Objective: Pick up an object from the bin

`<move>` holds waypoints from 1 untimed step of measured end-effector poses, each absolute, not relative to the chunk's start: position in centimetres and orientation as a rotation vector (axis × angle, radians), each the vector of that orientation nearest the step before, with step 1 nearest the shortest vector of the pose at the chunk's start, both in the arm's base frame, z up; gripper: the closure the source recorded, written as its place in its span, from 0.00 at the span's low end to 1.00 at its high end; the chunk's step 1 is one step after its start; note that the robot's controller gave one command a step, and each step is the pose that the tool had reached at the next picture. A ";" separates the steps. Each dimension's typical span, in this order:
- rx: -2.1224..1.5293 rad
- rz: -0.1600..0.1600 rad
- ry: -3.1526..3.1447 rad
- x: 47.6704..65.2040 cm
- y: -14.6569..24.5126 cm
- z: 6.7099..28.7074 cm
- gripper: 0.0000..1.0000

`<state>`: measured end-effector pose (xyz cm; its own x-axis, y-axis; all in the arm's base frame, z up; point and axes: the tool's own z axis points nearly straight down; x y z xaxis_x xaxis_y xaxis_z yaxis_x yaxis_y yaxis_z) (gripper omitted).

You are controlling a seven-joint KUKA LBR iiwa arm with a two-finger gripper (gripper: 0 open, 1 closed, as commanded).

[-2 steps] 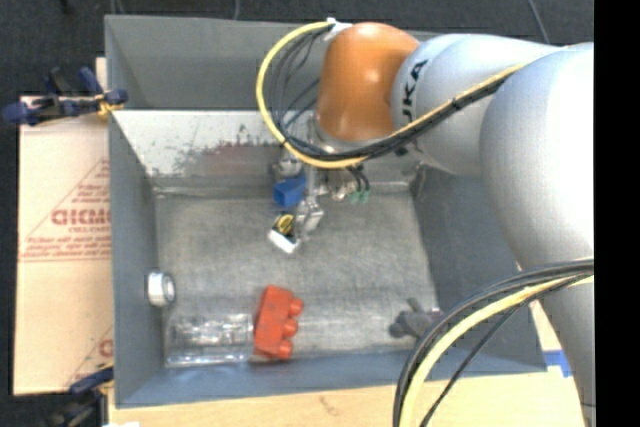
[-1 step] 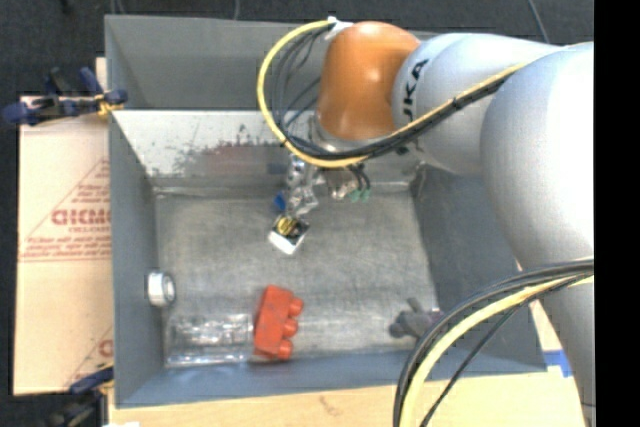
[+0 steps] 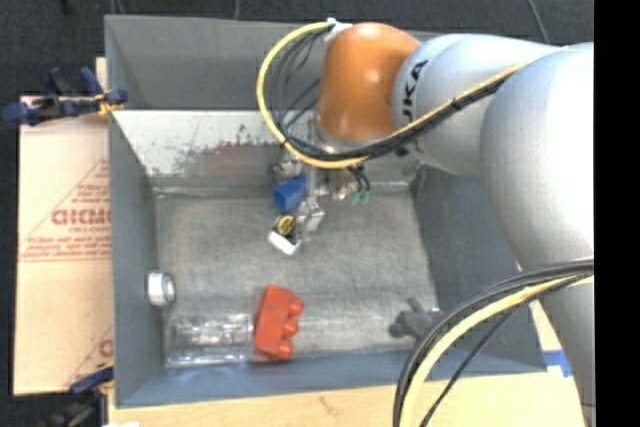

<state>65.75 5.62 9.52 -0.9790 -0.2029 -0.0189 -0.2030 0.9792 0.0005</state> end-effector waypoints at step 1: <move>-0.317 0.002 3.100 65.9 5.6 9.6 1.00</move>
Offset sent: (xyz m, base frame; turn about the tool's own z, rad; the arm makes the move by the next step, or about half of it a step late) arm 0.0000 0.0000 0.0000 0.0000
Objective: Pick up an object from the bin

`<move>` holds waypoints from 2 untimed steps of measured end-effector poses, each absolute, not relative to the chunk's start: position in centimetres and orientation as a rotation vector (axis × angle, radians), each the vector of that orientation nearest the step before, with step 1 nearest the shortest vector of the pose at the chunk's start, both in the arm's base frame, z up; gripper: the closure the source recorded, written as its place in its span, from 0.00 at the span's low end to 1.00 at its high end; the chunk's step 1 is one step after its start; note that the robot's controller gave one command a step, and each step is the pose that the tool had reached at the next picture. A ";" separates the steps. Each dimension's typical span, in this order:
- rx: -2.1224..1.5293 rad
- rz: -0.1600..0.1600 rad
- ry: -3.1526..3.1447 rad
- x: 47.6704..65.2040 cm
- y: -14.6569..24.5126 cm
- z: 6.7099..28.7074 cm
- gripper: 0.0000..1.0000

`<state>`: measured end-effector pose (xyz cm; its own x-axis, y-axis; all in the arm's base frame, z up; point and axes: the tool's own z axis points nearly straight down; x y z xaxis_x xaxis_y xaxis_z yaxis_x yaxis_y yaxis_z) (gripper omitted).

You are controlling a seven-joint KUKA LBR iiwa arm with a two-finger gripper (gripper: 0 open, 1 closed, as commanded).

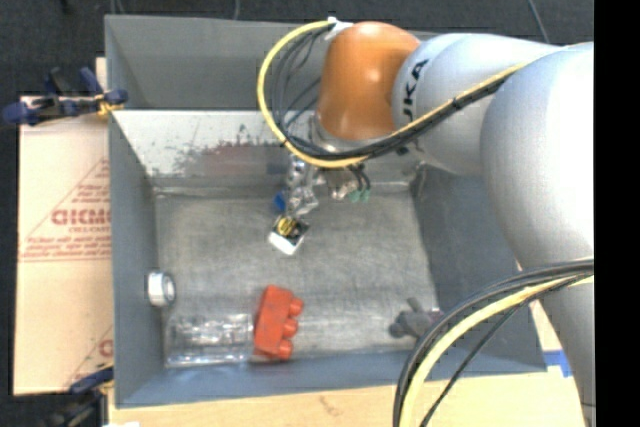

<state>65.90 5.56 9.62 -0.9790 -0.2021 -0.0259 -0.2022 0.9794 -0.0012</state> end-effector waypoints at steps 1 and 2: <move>-0.318 0.003 3.108 65.7 5.6 9.5 0.00; -0.316 0.002 3.099 65.9 5.6 9.6 1.00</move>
Offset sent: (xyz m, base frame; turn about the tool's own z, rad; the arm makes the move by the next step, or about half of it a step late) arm 0.0000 0.0000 0.0000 0.0000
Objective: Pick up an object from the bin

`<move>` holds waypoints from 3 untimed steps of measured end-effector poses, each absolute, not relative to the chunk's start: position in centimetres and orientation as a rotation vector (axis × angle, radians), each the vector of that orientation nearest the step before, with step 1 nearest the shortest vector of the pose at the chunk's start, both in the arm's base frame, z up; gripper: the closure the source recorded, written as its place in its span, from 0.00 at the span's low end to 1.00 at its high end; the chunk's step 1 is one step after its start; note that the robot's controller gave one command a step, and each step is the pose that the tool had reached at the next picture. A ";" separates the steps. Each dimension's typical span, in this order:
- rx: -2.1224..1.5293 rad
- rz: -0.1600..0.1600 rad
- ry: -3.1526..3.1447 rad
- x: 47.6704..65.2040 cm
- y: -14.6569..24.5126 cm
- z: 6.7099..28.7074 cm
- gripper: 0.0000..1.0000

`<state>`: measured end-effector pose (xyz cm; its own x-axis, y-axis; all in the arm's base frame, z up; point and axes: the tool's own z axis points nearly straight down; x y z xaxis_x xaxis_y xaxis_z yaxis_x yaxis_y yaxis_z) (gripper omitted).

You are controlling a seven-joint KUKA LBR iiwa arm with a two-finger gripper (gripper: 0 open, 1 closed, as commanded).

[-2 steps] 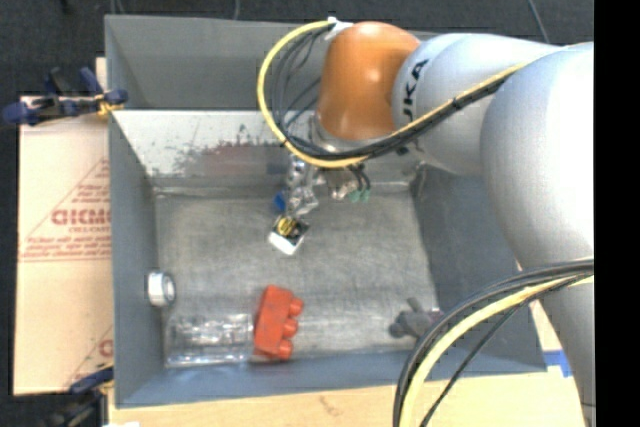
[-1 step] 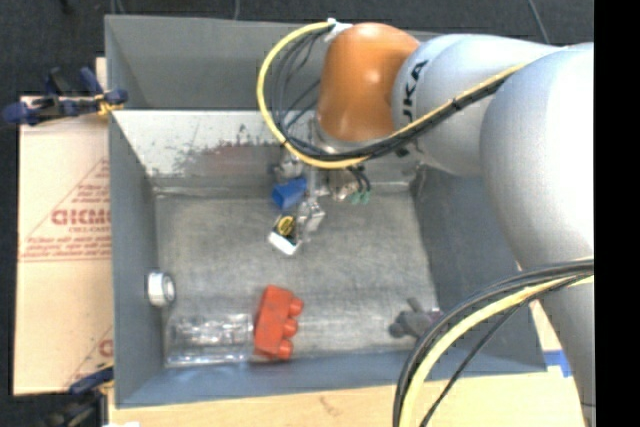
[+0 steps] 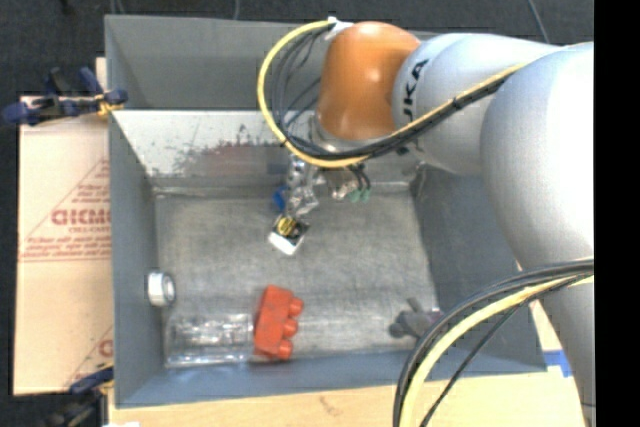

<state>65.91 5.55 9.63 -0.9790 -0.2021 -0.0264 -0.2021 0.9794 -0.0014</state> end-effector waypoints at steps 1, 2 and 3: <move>-0.326 0.007 3.140 65.1 5.7 9.2 0.00; -0.414 0.004 3.123 65.1 5.6 9.1 0.00; -0.457 0.001 3.116 65.2 5.5 9.2 0.00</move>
Offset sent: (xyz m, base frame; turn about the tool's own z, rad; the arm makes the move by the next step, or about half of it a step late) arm 0.0000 0.0000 0.0000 0.0000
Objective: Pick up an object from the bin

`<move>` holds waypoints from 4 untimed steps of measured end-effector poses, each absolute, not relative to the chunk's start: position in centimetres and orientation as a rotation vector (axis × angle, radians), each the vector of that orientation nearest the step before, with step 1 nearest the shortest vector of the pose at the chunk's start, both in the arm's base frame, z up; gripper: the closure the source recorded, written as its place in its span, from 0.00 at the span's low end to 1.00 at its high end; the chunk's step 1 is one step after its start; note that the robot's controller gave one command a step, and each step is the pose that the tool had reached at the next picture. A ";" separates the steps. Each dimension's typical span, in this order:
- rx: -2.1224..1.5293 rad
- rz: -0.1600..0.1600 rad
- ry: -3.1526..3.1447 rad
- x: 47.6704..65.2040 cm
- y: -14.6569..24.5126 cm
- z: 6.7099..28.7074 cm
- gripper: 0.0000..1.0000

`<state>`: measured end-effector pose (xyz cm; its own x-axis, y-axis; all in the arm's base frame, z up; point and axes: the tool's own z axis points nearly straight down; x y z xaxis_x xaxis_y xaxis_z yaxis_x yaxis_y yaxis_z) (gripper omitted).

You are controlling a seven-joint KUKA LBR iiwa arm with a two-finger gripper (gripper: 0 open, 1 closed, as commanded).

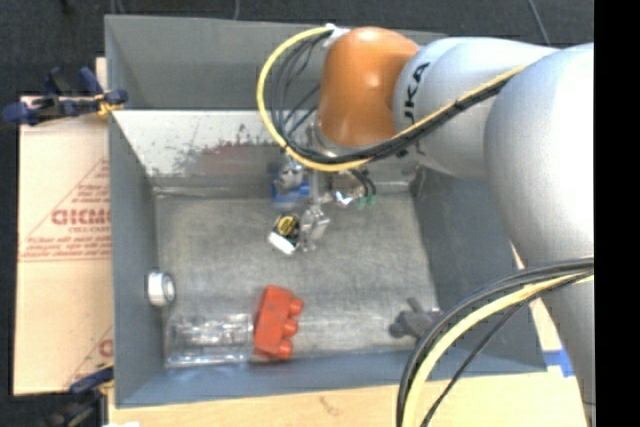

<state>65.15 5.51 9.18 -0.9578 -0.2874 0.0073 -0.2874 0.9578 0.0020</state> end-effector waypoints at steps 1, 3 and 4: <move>0.528 0.002 -3.093 65.2 5.4 9.1 0.00; 0.771 0.008 -3.053 65.2 5.4 9.0 0.00; 1.183 0.004 -2.921 64.3 7.9 7.8 0.00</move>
Offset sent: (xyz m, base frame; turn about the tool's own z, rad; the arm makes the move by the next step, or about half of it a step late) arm -0.0087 0.0005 -0.0183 -0.0523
